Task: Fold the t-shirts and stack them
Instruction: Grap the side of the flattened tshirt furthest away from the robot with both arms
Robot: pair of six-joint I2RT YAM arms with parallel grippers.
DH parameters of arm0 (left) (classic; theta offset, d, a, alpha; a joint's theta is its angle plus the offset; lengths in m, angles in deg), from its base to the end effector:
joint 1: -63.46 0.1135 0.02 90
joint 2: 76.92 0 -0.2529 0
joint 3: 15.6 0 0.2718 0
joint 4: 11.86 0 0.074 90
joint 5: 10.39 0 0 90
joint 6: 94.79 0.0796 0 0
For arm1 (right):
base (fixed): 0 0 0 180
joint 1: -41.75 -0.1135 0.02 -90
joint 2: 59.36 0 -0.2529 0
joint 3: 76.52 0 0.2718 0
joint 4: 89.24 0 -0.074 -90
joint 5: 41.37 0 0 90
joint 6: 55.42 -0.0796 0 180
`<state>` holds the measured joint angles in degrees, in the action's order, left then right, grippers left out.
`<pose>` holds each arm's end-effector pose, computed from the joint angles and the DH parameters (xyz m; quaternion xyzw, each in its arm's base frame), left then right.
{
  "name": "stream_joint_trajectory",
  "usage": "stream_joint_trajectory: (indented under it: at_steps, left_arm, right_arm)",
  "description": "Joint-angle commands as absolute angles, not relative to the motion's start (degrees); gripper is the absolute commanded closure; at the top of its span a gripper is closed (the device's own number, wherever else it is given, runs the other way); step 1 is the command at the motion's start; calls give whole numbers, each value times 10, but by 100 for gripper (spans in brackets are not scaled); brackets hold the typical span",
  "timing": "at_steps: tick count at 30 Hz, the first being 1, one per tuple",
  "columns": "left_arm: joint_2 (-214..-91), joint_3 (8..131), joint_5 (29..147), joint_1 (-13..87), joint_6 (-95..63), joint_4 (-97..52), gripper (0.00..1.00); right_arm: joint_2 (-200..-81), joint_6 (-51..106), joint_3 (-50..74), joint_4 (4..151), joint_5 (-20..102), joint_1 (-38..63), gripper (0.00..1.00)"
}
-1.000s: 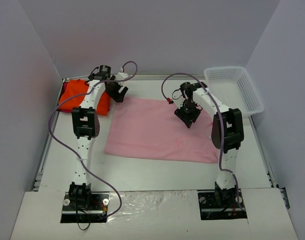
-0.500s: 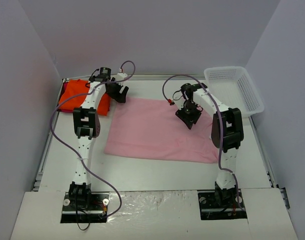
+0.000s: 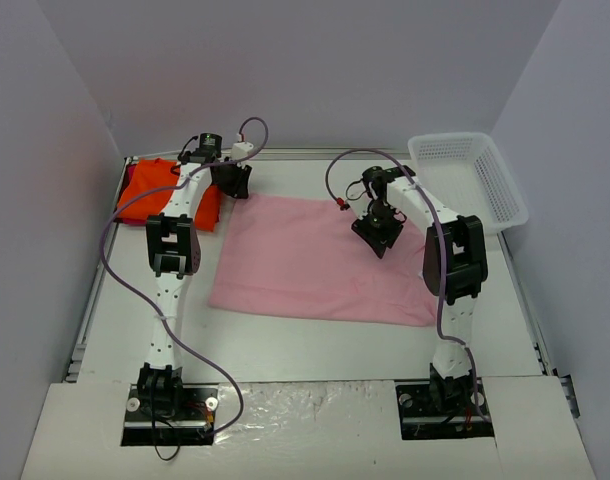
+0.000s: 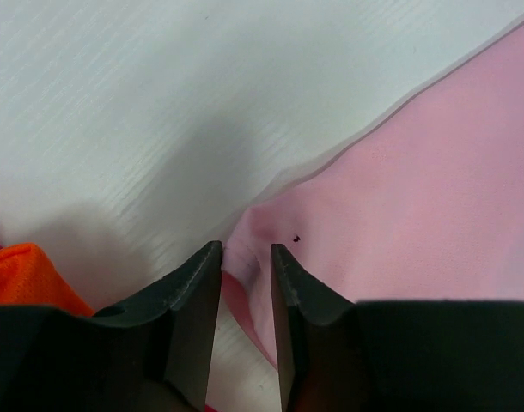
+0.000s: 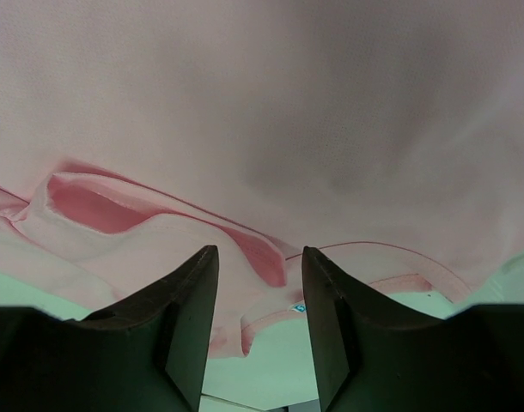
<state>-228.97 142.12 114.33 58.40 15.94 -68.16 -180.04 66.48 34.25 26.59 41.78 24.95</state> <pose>0.5960 -0.0983 0.1511 0.2985 0.8536 -0.2345 0.3568 0.4364 0.1417 0.1371 -0.4151 0.8972 0.0405 0.1448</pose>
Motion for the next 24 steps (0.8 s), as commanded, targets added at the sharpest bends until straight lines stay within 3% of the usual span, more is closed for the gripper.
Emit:
stream_joint_trajectory:
  at_steps: [1,5,9,17,24]
  left_arm:
    - [-2284,1438,1149,589,158,-680,73]
    - [-2283,1427,1134,588,171,-681,74]
    - [-2273,1411,1110,584,176,-677,97]
    - [-2196,1323,1034,577,145,-606,98]
    - [-2142,1251,995,575,154,-592,98]
  right_arm:
    - [-1799,665,339,241,422,255,60]
    - [-1800,664,346,242,421,260,61]
    - [-1799,653,384,247,418,277,61]
    - [-1831,603,521,291,446,319,59]
    - [-1936,594,657,313,477,334,58]
